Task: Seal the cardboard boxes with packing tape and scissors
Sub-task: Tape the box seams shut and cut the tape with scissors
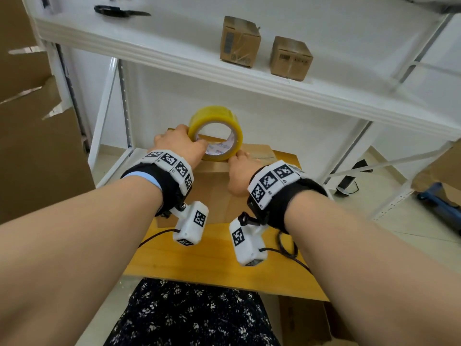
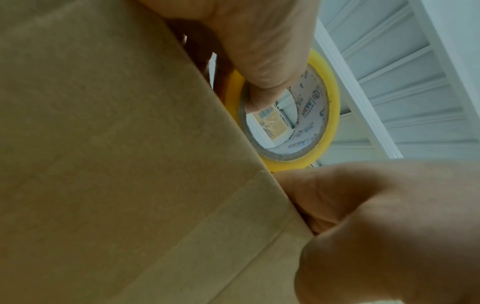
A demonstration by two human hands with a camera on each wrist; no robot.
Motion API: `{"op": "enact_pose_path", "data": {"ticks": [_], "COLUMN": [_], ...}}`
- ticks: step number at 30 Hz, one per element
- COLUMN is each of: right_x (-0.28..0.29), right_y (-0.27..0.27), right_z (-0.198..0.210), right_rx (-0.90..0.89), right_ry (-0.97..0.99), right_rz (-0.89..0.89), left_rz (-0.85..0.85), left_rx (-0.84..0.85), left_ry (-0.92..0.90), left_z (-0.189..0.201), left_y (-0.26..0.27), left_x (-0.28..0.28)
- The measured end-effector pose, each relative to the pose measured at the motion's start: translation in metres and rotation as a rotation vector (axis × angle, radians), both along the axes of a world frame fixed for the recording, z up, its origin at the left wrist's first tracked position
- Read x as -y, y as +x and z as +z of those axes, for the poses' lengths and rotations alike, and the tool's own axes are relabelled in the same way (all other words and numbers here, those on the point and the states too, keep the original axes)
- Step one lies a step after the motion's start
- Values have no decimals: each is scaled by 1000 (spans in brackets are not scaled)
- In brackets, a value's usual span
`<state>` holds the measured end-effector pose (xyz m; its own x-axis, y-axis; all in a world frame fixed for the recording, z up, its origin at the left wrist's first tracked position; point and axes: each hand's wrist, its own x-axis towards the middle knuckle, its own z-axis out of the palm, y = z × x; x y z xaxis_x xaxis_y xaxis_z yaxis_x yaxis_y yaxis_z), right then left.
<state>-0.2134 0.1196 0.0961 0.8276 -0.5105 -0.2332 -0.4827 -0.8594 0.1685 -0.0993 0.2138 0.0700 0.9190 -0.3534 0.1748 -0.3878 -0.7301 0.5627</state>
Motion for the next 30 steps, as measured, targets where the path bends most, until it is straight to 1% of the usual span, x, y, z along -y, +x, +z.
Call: {"op": "enact_pose_path", "data": {"ticks": [5,8,14,18,21,23,25,27,29,30], "right_x": [2,0,-1,-1,0,3,9,9,10,9], "right_y": [1,3,3,-1,-2,-1,-1,-7,-10,-12], "right_z": [6,9,5,5,16,30,40,41,28,21], "right_rx": [-58,-95,-13,49,31,-10,-56,-74,-49,-24], "right_ry": [8,-9,53,74,95,128,140,79,-1,-11], "right_rz": [8,8,-34,-20,1,-6,-6,-31,-65,-85], "left_rz": [-3,-4,-16,-21,-15,14,13,-20,-32,-38], "left_rx": [-24,-10,22,25,14,-36,-92,-84,-46,-32], "left_ry": [-3,-24,-31,-107,-220,-301,-337,-324,-292,-278], "left_z": [2,3,6,10,1,-5,-9,-13,-14,-13], "left_y": [3,2,-1,11,11,7,3,-2,-7,-9], "left_x": [2,0,-8,-31,-37,-31,-21,-10,0,2]}}
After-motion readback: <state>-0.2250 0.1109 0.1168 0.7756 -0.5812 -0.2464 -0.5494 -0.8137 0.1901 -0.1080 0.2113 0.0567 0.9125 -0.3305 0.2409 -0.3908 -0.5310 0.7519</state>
